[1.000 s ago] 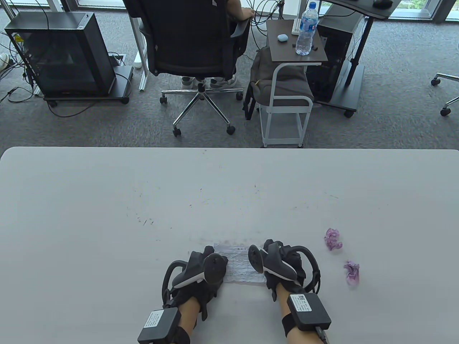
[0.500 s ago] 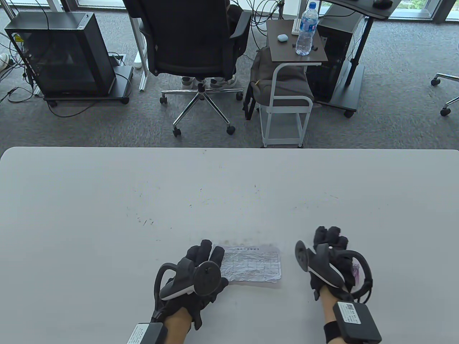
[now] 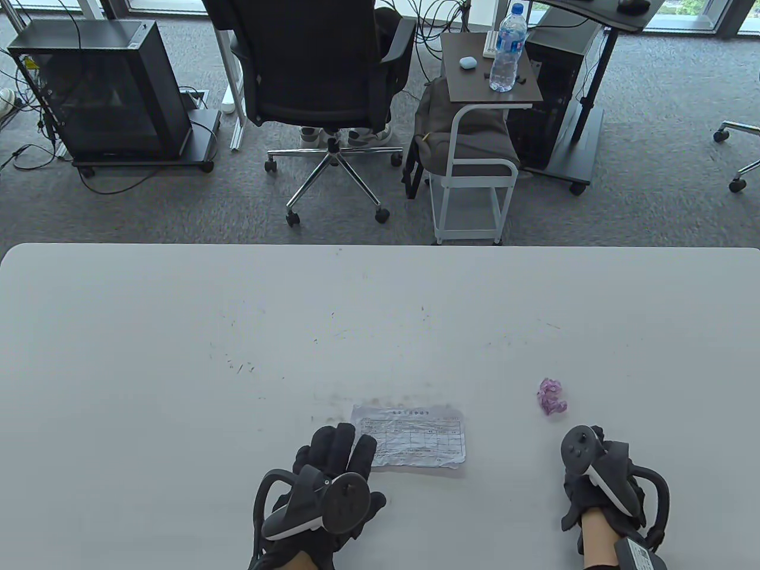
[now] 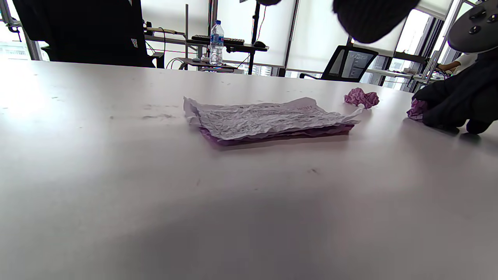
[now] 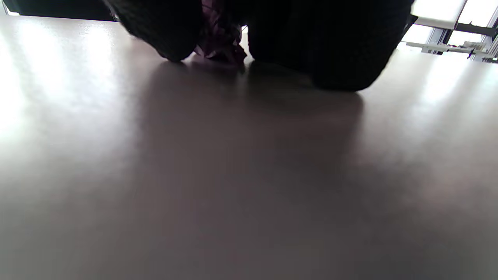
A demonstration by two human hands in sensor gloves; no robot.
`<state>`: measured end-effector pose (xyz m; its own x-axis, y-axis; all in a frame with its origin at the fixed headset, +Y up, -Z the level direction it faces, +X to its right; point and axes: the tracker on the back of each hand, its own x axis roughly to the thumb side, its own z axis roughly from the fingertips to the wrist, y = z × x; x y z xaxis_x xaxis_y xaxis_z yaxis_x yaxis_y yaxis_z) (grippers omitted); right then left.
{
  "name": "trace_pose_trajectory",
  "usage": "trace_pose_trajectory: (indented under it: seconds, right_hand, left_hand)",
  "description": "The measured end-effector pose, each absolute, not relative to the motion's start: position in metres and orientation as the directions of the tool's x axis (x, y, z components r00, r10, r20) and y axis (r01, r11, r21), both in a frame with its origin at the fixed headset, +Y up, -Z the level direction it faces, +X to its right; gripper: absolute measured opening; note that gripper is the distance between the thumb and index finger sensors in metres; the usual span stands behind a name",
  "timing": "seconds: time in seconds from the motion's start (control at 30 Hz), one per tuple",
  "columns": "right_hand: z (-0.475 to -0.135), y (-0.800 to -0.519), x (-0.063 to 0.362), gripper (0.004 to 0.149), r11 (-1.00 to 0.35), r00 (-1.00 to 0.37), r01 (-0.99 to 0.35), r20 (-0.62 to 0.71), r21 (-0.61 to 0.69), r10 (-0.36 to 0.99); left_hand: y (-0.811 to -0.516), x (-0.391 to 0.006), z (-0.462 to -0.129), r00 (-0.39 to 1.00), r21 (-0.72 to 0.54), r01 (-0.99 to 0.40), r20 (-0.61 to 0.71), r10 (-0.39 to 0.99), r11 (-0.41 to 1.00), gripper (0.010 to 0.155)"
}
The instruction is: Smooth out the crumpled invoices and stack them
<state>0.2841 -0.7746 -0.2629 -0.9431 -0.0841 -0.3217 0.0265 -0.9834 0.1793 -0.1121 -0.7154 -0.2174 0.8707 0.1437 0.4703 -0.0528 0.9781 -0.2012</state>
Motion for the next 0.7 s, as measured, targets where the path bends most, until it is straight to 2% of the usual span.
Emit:
trace_pose_trajectory:
  seconds: [0.07, 0.17, 0.3, 0.37, 0.53, 0.63, 0.7]
  right_hand:
    - [-0.263, -0.772, 0.281, 0.056, -0.987, -0.943, 0.026, -0.325, 0.156, -0.076]
    - [-0.261, -0.766, 0.276, 0.05, -0.995, -0.964, 0.007, -0.262, 0.103, -0.034]
    - [-0.258, -0.753, 0.264, 0.048, -0.987, -0.976, -0.106, -0.204, 0.125, 0.079]
    - [-0.259, -0.733, 0.251, 0.048, -0.979, -0.98, -0.172, -0.117, 0.108, 0.159]
    - [-0.252, -0.682, 0.207, 0.048, -0.983, -0.977, -0.178, 0.114, 0.037, 0.181]
    - [-0.236, -0.66, 0.172, 0.047, -0.95, -0.923, -0.312, 0.243, -0.013, 0.299]
    - [-0.222, -0.652, 0.147, 0.047, -0.916, -0.87, -0.402, 0.306, 0.009, 0.385]
  left_hand:
    - [-0.716, -0.112, -0.217, 0.868, -0.198, -0.056, 0.475, 0.146, 0.979, 0.078]
    - [-0.714, -0.114, -0.216, 0.861, -0.189, -0.09, 0.478, 0.172, 0.978, 0.078]
    - [-0.713, -0.117, -0.218, 0.85, -0.201, -0.147, 0.474, 0.227, 0.969, 0.078]
    - [-0.713, -0.117, -0.218, 0.835, -0.23, -0.187, 0.475, 0.277, 0.955, 0.078]
    - [-0.708, -0.114, -0.217, 0.809, -0.255, -0.197, 0.504, 0.304, 0.947, 0.077]
    - [-0.705, -0.11, -0.214, 0.773, -0.282, -0.243, 0.521, 0.361, 0.928, 0.077]
    - [-0.703, -0.106, -0.211, 0.752, -0.271, -0.249, 0.55, 0.362, 0.93, 0.077]
